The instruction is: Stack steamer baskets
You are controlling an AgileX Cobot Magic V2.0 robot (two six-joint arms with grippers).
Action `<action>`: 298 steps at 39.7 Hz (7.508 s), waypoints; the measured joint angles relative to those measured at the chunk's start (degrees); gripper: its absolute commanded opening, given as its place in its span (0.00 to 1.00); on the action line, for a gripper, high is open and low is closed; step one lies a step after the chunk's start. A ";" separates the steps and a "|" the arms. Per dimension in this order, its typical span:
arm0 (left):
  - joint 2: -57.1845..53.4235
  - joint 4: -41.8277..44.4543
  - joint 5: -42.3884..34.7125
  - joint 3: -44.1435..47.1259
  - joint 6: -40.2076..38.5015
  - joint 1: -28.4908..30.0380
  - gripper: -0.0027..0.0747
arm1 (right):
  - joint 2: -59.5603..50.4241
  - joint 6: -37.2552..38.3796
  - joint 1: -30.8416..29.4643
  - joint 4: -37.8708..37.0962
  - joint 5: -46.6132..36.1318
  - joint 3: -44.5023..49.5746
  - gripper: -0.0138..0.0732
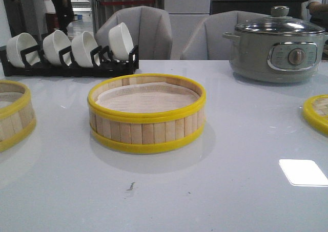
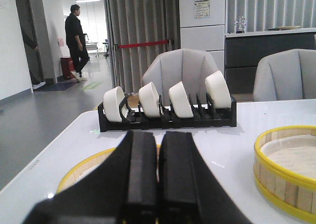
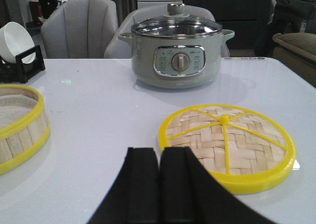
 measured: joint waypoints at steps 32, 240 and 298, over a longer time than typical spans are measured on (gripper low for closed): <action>0.00 0.00 0.00 0.00 0.00 0.00 0.14 | 0.00 0.00 0.00 0.00 0.00 0.00 0.22; 62.14 0.00 33.57 -57.44 0.00 -4.56 0.77 | 46.41 0.00 0.00 1.44 16.88 -43.11 0.67; 105.68 -4.87 24.68 -63.44 0.00 -4.56 0.39 | 57.74 0.00 0.00 1.44 7.12 -43.20 0.67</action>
